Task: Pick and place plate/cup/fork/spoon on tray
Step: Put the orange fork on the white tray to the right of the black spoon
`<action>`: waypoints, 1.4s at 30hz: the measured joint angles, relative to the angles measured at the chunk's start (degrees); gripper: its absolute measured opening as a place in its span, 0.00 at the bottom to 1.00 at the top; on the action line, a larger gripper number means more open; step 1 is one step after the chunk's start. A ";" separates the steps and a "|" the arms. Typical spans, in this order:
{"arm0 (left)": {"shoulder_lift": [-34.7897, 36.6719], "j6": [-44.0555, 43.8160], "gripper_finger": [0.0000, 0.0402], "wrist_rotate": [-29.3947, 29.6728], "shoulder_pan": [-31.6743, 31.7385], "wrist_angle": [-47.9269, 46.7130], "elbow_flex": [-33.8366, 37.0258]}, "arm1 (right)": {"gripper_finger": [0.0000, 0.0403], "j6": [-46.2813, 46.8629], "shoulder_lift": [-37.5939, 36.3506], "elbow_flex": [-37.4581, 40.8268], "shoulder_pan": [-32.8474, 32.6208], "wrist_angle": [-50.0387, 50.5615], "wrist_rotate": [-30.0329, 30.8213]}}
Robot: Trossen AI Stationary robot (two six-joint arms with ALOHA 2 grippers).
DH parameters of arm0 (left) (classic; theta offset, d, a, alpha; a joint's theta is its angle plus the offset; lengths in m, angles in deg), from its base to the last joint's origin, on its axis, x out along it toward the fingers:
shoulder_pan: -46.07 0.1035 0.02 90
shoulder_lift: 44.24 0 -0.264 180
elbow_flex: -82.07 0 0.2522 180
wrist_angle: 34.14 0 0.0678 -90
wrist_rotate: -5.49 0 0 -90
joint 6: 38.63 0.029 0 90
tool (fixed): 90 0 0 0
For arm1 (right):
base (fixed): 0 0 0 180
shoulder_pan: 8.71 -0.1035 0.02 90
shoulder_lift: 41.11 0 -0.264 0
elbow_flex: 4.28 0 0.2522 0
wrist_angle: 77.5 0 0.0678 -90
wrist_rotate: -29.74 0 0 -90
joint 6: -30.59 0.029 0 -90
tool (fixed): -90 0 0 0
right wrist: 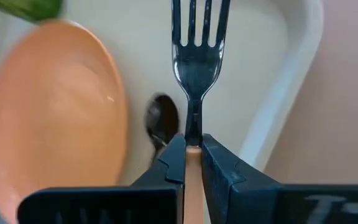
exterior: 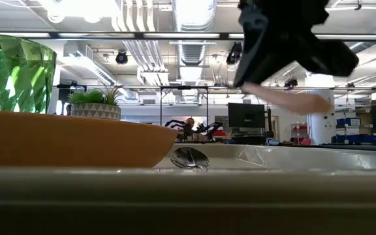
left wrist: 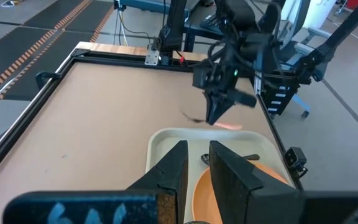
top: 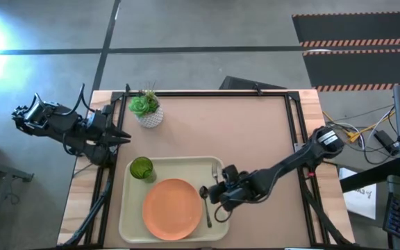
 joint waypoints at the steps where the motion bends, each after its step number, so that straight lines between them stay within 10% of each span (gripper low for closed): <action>1: -0.01 0.00 0.12 0.00 0.00 0.01 0.00 | 0.04 0.68 0.89 0.05 -0.01 -0.04 -0.85; 17: -0.28 0.01 0.12 0.00 0.01 0.00 0.09 | 0.03 7.53 16.31 -0.74 -0.52 -24.33 -5.75; 42: -0.30 0.00 0.12 0.00 0.00 -0.01 0.20 | 0.03 14.93 14.55 -0.61 -0.70 -14.65 -2.62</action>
